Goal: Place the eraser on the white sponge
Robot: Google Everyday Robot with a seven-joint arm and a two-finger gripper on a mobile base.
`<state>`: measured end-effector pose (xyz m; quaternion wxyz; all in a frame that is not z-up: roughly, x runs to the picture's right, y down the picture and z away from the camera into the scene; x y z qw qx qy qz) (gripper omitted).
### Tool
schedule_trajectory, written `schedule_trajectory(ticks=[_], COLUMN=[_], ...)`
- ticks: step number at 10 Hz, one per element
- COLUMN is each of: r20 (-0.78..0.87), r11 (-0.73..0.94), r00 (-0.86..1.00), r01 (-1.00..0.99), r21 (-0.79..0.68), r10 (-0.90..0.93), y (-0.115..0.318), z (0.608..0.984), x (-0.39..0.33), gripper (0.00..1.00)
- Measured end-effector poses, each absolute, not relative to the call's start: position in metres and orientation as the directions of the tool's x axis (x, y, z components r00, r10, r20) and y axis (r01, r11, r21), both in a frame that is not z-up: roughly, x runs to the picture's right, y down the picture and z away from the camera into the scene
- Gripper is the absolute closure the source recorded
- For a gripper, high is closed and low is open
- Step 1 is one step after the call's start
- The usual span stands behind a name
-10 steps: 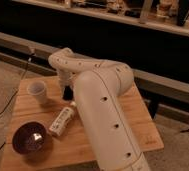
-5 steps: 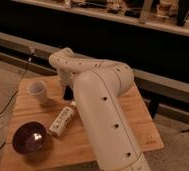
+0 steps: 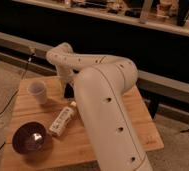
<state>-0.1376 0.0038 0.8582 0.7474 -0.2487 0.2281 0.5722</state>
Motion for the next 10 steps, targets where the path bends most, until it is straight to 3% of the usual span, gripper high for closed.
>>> schedule_trajectory(ticks=[5, 10], r20=[-0.629, -0.629], r11=[0.22, 0.205], r00=[0.228, 0.213], r01=[-0.971, -0.975], r21=[-0.092, -0.087], r10=[0.743, 0.748], y=[0.02, 0.065], z=[0.803, 0.759], x=[-0.119, -0.083], gripper=[1.0, 1.0])
